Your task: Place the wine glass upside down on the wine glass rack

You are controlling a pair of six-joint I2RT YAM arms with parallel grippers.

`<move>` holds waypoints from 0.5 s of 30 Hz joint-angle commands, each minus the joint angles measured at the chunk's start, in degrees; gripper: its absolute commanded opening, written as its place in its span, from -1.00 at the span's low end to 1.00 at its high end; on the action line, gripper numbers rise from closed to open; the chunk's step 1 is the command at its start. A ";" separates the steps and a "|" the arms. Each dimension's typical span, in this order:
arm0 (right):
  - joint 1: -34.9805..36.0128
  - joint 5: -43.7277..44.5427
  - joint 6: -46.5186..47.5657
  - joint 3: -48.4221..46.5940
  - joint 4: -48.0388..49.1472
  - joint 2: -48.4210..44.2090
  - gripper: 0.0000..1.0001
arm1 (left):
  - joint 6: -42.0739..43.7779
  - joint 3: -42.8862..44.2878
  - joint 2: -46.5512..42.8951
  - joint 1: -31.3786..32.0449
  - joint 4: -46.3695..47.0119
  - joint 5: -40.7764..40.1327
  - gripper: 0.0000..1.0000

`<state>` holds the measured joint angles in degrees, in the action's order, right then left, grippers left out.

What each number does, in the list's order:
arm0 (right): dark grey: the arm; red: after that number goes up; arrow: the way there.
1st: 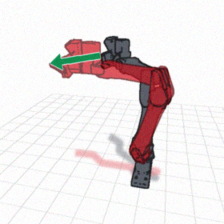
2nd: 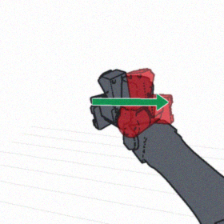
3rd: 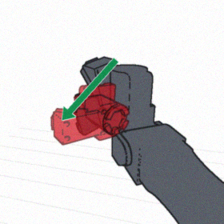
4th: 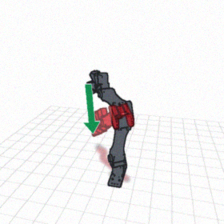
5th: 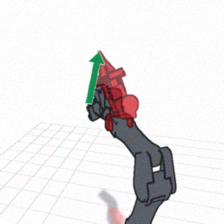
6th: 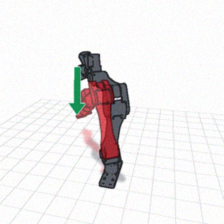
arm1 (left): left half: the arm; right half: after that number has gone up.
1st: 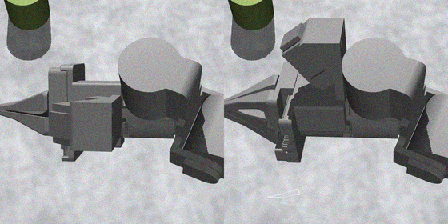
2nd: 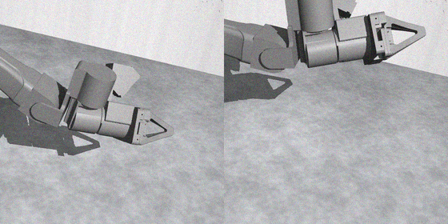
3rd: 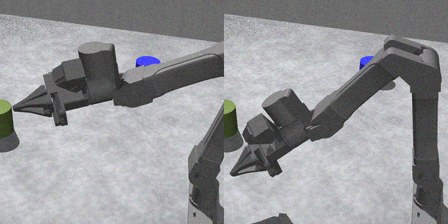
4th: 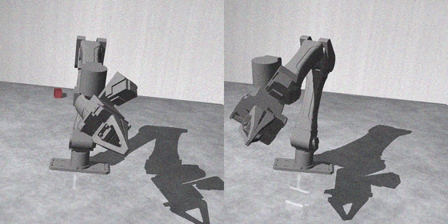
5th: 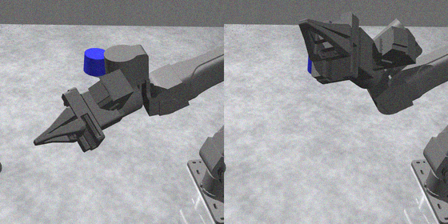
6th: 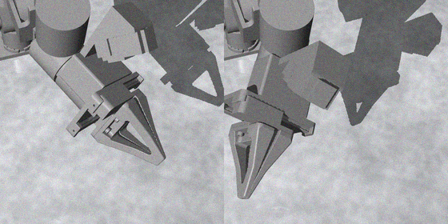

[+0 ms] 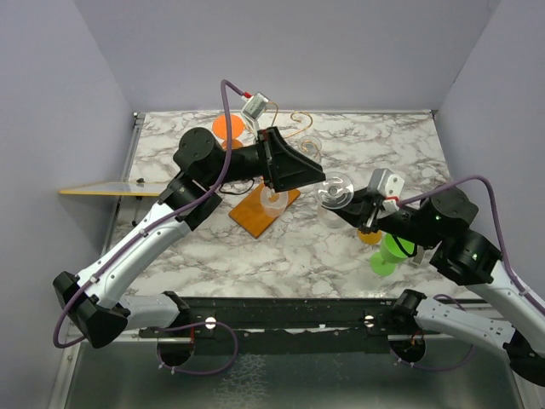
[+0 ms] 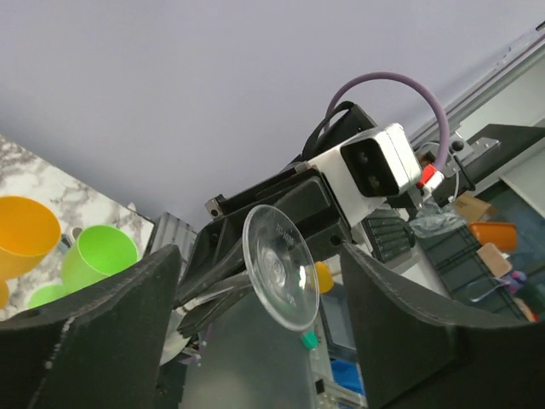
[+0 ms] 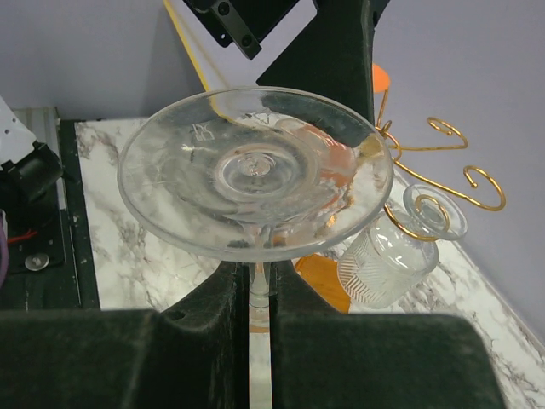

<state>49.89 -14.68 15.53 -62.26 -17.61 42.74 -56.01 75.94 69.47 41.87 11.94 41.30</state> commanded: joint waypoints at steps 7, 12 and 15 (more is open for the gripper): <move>0.23 -1.91 2.80 -1.29 2.14 0.81 -0.98 | -4.75 -1.06 1.46 0.17 0.78 3.53 -0.08; 0.29 -2.80 2.91 -1.52 1.99 1.32 -0.98 | -5.13 -1.42 2.05 0.14 1.37 6.42 -0.42; 0.24 -2.81 3.42 -1.83 1.80 1.76 -0.98 | -6.61 -2.27 2.12 0.16 2.72 7.65 -0.50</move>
<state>49.89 -15.97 17.69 -62.28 -17.67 44.38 -60.69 75.24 71.48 41.87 12.67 44.97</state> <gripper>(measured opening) 0.106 0.276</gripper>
